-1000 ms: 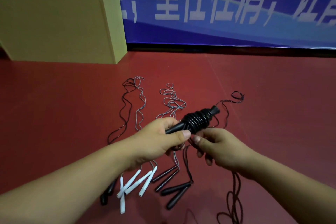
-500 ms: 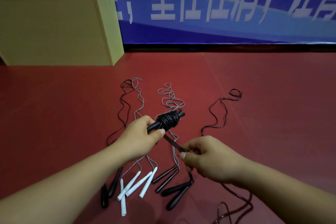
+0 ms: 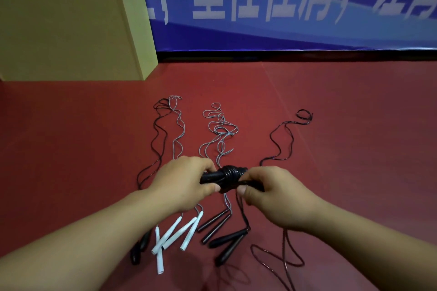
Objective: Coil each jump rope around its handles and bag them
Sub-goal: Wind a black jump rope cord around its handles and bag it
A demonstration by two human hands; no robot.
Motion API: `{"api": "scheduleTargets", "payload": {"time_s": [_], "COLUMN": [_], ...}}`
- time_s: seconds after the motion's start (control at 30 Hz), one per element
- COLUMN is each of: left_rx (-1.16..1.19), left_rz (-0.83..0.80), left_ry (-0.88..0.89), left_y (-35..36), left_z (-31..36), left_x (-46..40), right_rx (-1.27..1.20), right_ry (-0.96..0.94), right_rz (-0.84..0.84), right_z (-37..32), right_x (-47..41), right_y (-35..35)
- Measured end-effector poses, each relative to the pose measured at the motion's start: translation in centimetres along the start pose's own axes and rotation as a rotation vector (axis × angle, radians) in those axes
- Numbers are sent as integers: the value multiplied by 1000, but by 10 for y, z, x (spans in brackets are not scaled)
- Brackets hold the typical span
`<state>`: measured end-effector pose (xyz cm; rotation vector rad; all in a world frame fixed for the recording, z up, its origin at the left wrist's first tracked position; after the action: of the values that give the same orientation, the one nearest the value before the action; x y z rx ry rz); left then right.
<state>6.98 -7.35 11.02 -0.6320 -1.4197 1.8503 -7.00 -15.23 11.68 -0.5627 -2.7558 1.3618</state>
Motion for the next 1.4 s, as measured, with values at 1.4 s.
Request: {"api": "scheduleTargets", "payload": {"time_s": [1.4], "left_rx": [196], "left_rz": [-505], "left_ry": [320], "left_y": [23], "left_z": [33], "left_x": [36], "right_rx": [111], "right_ry": [-42], "right_rz": [-34], "right_z": [2], "right_x": [-5], "right_y": [-17]}}
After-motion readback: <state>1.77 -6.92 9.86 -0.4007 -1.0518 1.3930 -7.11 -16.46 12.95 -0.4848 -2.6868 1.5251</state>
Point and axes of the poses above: each hand's wrist, its own x-axis away from the middle knuckle, its own y-axis out of the palm, z = x × y, the point moved 8 cm from there along -x, towards the middle knuckle, and after that the axes turned 13 degrees about -y, right-handed, at the moved point
